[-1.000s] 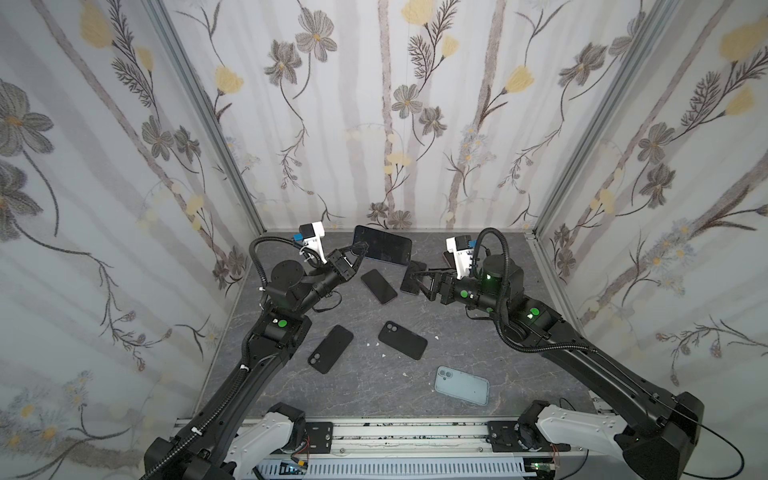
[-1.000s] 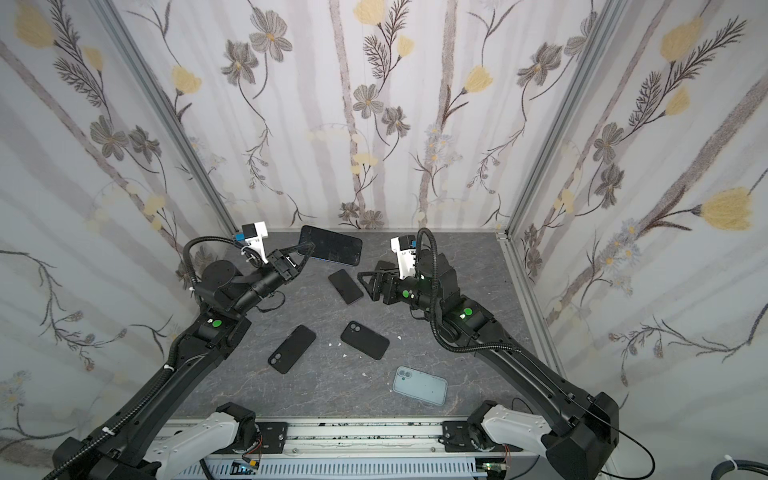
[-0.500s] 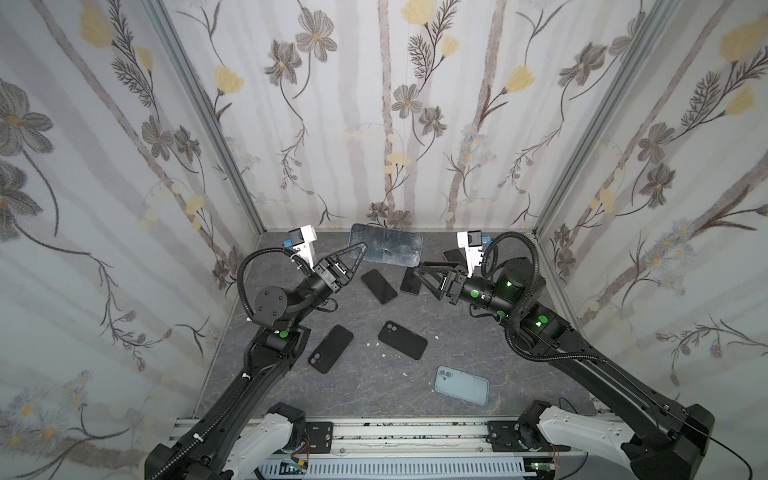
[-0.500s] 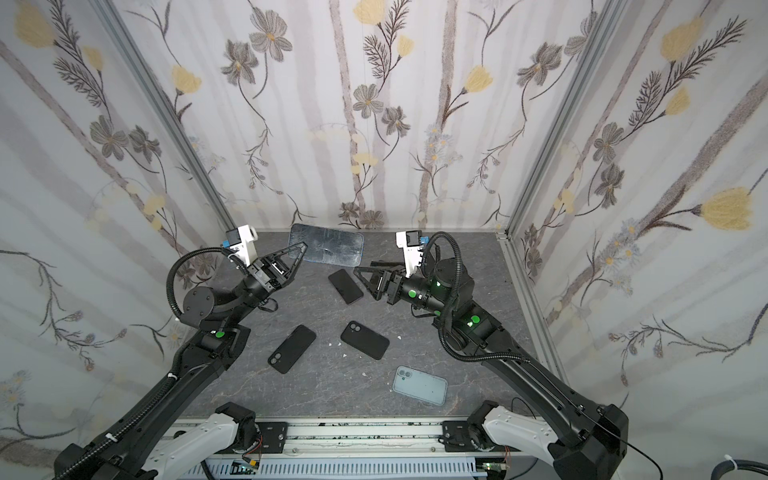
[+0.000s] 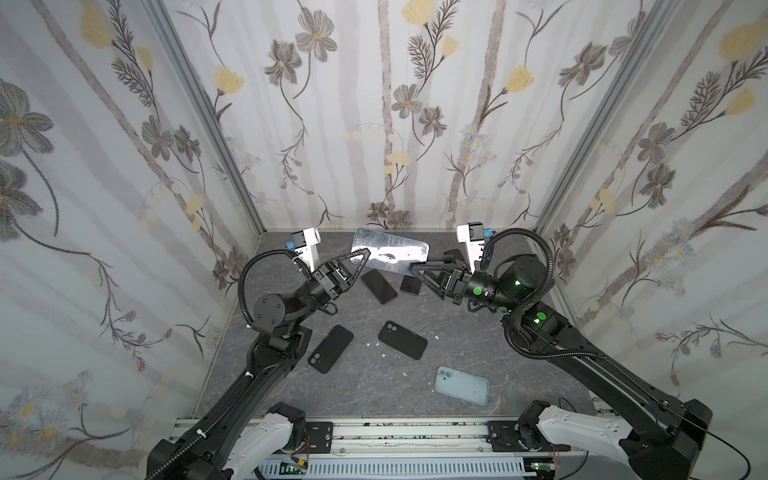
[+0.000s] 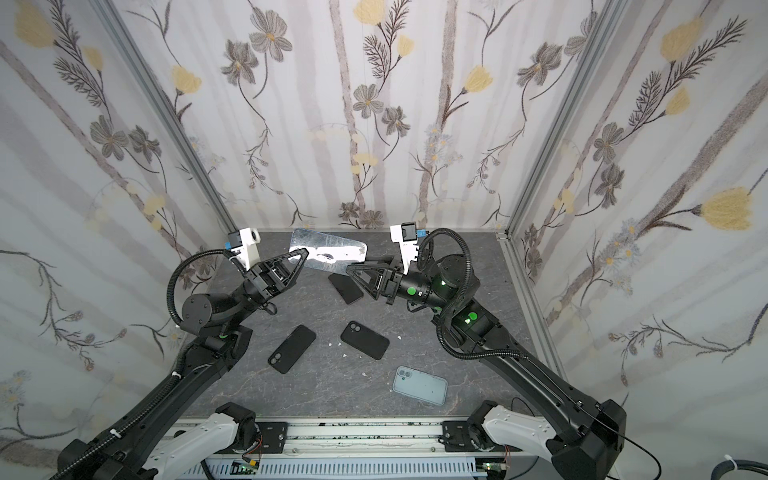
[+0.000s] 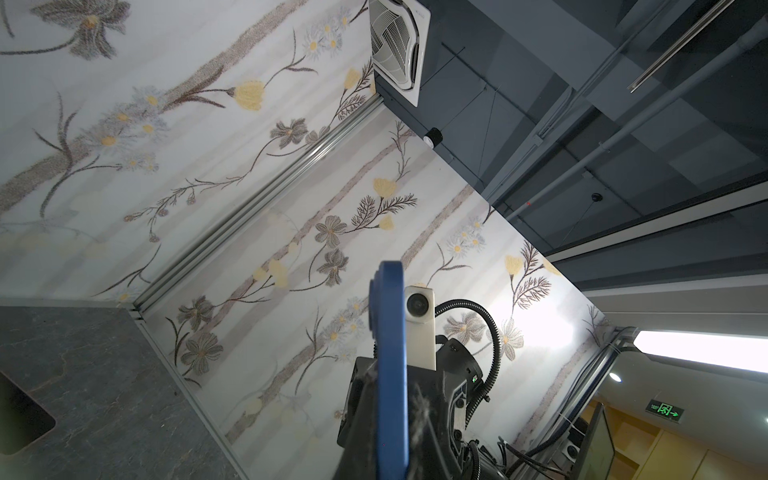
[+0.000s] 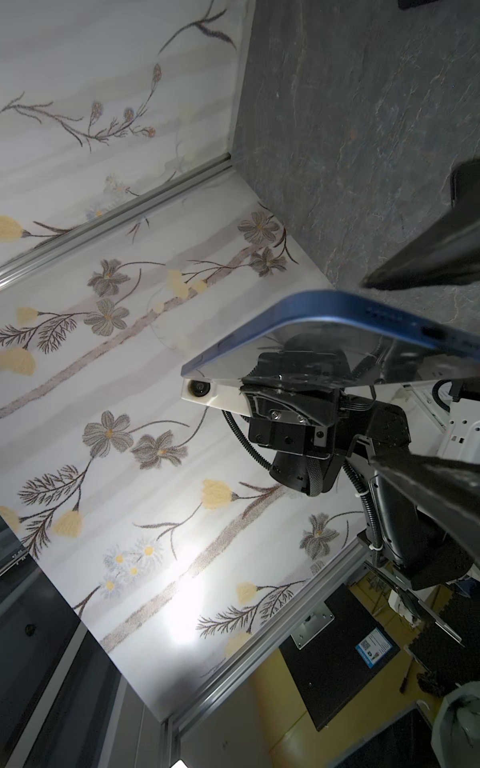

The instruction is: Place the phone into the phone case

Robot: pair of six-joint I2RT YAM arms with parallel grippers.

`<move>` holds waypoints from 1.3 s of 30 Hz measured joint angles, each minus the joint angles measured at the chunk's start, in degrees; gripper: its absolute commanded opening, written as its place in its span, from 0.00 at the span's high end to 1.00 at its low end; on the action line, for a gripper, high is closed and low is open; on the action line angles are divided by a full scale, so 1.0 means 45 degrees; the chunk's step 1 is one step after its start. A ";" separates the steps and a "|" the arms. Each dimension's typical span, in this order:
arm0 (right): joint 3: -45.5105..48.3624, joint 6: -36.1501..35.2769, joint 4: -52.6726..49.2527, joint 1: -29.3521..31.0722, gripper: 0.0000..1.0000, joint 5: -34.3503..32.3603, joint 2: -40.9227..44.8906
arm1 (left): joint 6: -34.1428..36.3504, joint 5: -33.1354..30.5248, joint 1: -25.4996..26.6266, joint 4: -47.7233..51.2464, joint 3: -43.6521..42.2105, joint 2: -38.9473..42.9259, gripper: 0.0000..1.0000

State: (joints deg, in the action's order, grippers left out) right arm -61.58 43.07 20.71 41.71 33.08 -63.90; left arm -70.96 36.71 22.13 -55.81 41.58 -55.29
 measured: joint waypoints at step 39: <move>0.1214 0.0748 -0.3619 0.0194 1.00 -0.3483 0.1389 | 0.5285 -0.4381 -0.0185 0.7664 0.0350 0.0063 0.33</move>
State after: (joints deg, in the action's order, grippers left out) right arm -56.12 46.44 4.43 42.59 17.41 -57.65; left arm -47.18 16.99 21.30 -21.32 43.16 -55.00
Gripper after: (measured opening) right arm 0.084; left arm 0.663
